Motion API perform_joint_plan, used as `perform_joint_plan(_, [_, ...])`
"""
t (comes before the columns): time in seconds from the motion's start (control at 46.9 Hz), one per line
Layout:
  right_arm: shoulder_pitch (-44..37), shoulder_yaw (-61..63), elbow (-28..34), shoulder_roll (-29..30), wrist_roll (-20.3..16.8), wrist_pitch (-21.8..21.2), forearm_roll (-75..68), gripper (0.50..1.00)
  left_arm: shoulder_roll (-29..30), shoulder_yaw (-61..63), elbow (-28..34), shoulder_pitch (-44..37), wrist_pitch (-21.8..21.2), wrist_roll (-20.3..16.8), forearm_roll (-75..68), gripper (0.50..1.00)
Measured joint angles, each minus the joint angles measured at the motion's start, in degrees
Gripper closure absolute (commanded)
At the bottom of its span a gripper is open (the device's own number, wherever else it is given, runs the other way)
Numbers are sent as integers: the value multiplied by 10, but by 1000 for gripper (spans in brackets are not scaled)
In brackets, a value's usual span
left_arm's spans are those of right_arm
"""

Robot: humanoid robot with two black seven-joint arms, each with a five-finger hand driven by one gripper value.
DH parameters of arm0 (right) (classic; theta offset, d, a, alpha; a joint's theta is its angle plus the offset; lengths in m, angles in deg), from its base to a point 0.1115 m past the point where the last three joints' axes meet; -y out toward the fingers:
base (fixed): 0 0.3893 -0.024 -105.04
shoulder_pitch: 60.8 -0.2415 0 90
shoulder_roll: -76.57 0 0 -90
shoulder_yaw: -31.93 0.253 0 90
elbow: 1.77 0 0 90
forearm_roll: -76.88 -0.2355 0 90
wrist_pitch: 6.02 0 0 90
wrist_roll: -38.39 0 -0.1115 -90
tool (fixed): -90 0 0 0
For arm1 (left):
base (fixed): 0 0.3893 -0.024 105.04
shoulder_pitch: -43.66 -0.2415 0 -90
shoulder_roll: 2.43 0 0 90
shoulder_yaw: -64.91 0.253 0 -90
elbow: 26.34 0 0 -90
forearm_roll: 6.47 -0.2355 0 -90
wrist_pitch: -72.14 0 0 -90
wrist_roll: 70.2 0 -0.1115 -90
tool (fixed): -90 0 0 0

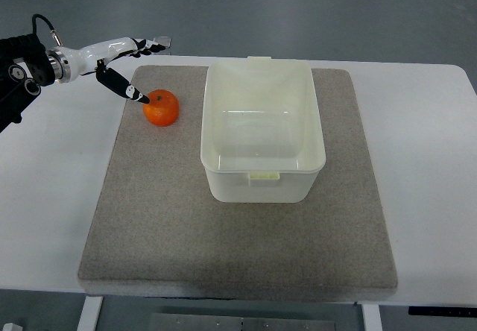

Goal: Put orange in box with left hand
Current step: 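Close the left hand's fingers around the orange tangerine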

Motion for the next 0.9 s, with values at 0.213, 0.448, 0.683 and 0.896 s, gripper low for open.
perform_joint_plan(0.213, [0,0,0,0,0,0,0,568,0,35,-22,10,-20,-1,-82,506])
perform_joint_plan(0.448, [0,0,0,0,0,0,0,568,-10,52,-20,10,-24,0,-118,512])
perform_joint_plan(0.683, [0,0,0,0,0,0,0,568,-32,54,-14,10,-25,5,-123,516])
perform_joint_plan(0.896, [0,0,0,0,0,0,0,568,-38,64,-13,10,-25,10,-127,602])
